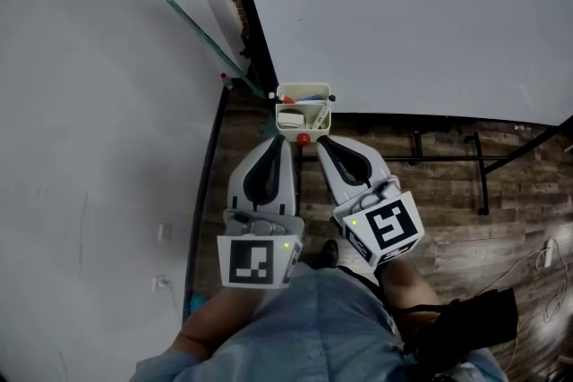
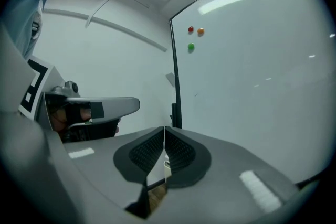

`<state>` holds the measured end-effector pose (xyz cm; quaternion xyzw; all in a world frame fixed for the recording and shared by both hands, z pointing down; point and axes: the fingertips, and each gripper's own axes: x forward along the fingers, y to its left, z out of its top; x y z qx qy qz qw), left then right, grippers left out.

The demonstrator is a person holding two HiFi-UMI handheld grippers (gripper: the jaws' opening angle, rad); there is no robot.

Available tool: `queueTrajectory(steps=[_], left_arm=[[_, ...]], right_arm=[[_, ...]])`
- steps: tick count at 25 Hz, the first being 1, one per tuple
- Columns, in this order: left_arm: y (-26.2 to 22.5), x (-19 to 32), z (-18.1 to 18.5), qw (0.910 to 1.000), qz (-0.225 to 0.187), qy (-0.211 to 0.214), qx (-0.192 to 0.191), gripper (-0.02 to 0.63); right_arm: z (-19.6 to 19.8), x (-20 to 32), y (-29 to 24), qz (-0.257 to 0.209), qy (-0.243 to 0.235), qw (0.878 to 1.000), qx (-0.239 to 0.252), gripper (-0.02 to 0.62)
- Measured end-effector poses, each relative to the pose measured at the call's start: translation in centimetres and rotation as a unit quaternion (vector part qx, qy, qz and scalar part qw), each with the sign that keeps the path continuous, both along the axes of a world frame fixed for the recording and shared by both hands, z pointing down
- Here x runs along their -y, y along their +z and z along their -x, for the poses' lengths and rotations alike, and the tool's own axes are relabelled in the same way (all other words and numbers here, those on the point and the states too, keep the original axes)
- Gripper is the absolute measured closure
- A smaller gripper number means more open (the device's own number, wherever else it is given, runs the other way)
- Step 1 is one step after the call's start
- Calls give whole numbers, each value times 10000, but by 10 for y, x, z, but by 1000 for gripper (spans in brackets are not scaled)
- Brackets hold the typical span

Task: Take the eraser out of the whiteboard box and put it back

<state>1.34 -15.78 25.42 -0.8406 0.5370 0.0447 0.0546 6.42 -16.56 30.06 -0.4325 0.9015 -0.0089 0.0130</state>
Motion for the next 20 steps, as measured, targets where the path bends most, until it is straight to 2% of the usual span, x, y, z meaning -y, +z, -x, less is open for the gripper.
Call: queueTrajectory(steps=[8,14,20], left_arm=[[6,38,18,9997,62,-198,-146,601],[18,75,33,9989,239,-64,-391,601],[37,107,43,9973,533,64,-504,601]], right_arm=[[20,39,16,200,-384,9985,-338,581],[38,68,46,512,-554,9934,-868,468],[51,90,74,769,-623,9847,-1432,424]])
